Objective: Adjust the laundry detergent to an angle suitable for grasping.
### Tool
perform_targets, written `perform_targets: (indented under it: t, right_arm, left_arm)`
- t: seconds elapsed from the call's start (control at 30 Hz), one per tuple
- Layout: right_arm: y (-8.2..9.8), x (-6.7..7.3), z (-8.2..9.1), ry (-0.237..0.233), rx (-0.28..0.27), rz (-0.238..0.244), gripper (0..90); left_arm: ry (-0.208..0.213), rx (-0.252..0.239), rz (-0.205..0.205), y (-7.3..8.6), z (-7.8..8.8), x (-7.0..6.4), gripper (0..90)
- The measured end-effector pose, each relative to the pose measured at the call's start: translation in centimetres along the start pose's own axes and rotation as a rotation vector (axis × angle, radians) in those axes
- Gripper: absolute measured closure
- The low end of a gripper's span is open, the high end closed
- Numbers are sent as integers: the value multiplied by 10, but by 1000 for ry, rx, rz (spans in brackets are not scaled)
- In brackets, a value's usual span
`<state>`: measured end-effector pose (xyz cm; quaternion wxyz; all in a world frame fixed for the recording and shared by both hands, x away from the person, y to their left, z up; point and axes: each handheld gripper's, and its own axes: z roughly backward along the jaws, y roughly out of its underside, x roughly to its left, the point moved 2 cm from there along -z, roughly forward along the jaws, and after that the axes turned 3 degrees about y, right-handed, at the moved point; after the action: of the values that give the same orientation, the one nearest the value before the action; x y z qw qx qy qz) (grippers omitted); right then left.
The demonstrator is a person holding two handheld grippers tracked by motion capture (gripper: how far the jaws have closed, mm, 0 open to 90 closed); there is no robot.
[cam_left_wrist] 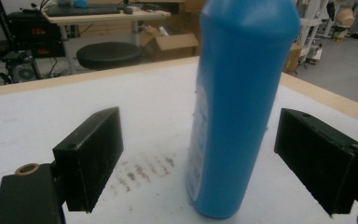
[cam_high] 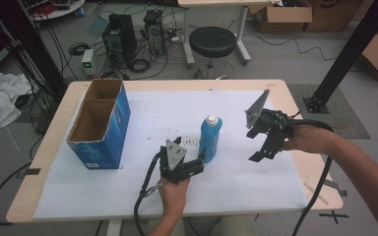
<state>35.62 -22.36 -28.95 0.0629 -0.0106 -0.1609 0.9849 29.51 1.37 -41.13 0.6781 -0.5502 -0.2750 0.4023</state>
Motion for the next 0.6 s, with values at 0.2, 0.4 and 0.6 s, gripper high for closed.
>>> perform_targets:
  t: [0.2, 0.4, 0.6]
  right_arm:
    - [1, 0, 1, 2, -1, -1, 194]
    - [0, 0, 1, 1, -2, 2, 194]
    - [0, 0, 1, 1, -3, 1, 194]
  left_arm:
    - [5, 1, -7, 1, -4, -8, 159]
    - [13, -1, -4, 1, -8, -14, 159]
    - [13, -4, 12, -1, -12, -15, 158]
